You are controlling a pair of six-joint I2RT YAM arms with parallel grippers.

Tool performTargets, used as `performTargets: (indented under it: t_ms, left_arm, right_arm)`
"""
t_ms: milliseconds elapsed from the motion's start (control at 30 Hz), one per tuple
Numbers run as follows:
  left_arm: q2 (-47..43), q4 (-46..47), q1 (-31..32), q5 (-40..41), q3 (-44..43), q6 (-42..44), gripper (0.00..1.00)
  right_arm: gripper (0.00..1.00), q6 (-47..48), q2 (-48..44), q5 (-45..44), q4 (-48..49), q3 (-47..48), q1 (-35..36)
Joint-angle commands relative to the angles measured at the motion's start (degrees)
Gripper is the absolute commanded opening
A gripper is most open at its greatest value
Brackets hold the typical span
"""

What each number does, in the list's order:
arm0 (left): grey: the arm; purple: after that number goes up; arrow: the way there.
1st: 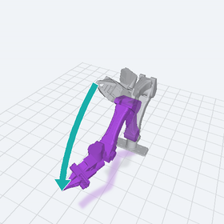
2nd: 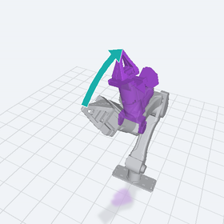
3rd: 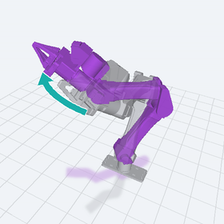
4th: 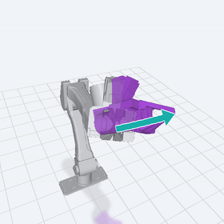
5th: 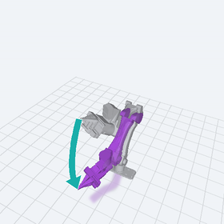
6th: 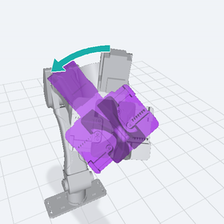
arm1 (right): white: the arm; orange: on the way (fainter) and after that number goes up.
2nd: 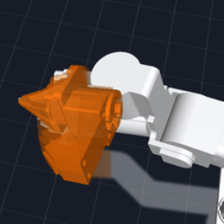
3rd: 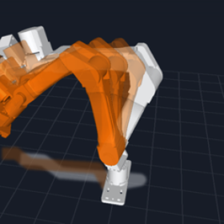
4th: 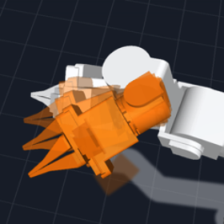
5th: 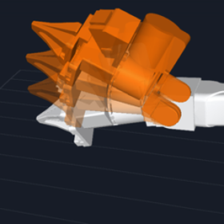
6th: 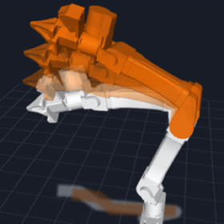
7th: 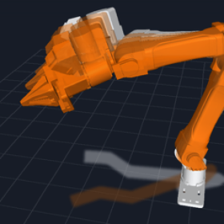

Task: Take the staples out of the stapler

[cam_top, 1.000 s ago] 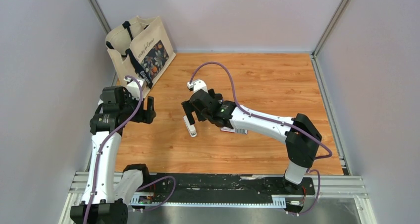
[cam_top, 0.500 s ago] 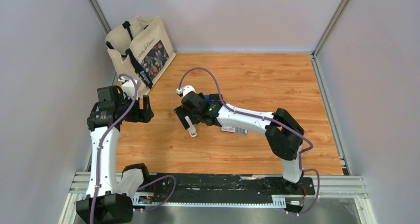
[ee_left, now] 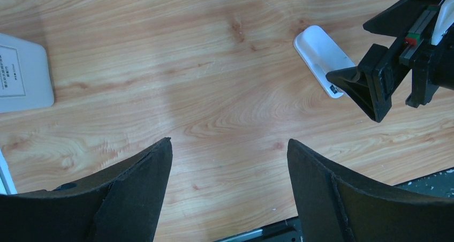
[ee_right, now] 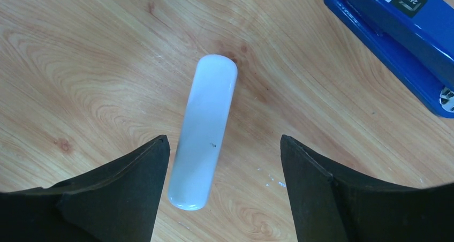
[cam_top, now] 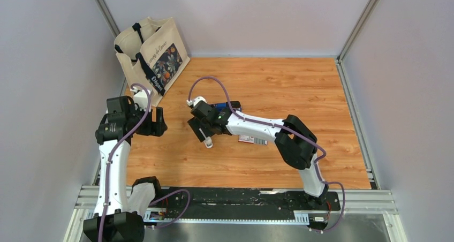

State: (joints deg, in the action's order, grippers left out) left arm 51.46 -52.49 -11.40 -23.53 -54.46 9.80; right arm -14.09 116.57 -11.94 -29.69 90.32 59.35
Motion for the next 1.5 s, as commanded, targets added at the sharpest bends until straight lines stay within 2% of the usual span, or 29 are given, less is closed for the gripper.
performTargets:
  t_ms: [0, 100, 400, 500, 533, 633, 800, 1000, 1233, 1467]
  left_arm:
    - [-1.10, 0.54, -0.47, -0.03, 0.75, 1.89, 0.87]
    - [-0.75, 0.90, -0.47, 0.85, 1.11, 2.15, 0.87]
    - [-1.10, 1.16, -0.47, 2.35, 1.46, 3.03, 0.87]
    - [-0.84, 1.25, -0.47, 2.43, 1.55, 2.94, 0.88]
    - [-0.84, 1.68, -0.47, 2.35, 1.72, 2.85, 0.88]
    - [-0.49, 2.83, -0.38, 2.09, 1.99, 2.68, 0.88]
    - [0.92, 3.45, 0.58, 0.24, 1.37, 3.73, 0.88]
    - [2.06, 5.46, 5.59, -0.73, 2.95, 5.31, 0.88]
    - [4.35, 10.38, 8.23, -2.14, 5.59, 9.00, 0.87]
    - [5.93, 12.50, 11.22, -4.94, 8.05, 10.59, 0.88]
  right_arm:
    - [0.78, -0.41, 1.63, -1.24, -3.26, 3.81, 1.38]
    - [0.74, -1.29, 2.78, -0.54, -3.88, 4.25, 1.64]
    - [0.53, -2.61, 3.92, 0.34, -5.11, 5.30, 1.82]
    - [0.36, -3.14, 4.19, 0.78, -5.55, 6.35, 1.82]
    - [0.26, -3.57, 4.27, 1.04, -5.81, 6.79, 1.82]
    - [0.14, -4.37, 3.40, 2.27, -5.21, 8.11, 1.82]
    - [0.08, -7.97, -1.25, 4.03, -0.81, 7.76, 1.73]
    - [0.04, -13.41, -4.95, 5.61, 4.11, 5.92, 1.21]
    - [0.04, -18.60, -14.43, 9.83, 17.02, -6.55, -0.81]
    - [0.02, -23.08, -18.31, 14.14, 25.81, -15.43, -2.22]
